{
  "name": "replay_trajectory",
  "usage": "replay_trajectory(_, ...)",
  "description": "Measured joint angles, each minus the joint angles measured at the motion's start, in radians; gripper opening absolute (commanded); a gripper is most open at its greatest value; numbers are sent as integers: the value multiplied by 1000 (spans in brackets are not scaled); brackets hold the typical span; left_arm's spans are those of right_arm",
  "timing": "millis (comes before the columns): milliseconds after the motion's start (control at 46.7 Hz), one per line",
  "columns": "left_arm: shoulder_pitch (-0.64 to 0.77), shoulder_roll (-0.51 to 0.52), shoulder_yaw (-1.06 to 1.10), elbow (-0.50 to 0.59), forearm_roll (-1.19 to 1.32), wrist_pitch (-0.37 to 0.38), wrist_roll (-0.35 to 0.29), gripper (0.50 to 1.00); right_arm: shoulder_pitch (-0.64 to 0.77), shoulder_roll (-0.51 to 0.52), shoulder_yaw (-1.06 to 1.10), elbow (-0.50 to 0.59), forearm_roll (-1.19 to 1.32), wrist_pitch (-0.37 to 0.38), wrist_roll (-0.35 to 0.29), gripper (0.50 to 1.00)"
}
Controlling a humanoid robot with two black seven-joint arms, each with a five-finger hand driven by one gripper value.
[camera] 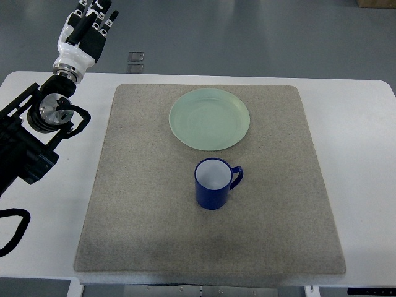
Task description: Place cup left of plate with left hand
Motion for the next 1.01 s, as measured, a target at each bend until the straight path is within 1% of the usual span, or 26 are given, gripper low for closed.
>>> replay_trajectory(214, -4, 1, 9, 0, 7, 2, 1, 996, 0, 0, 0, 0, 0, 0, 0, 932)
replay_trajectory(407, -21, 19, 24, -24, 15, -2, 6, 996, 0, 0, 0, 0, 0, 0, 0, 932)
replay_trajectory(514, -53, 56, 81, -44, 17, -8, 10, 996, 0, 0, 0, 0, 0, 0, 0, 932)
replay_trajectory(621, -92, 128, 166, -105, 14, -8, 25, 996, 0, 0, 0, 0, 0, 0, 0, 932)
replay_trajectory(835, -101, 227, 262, -256, 12, -15, 68, 996, 0, 0, 0, 0, 0, 0, 0, 932)
replay_trajectory(1007, -113, 310, 372, -370, 15, -47, 77, 994, 0, 0, 0, 0, 0, 0, 0, 932)
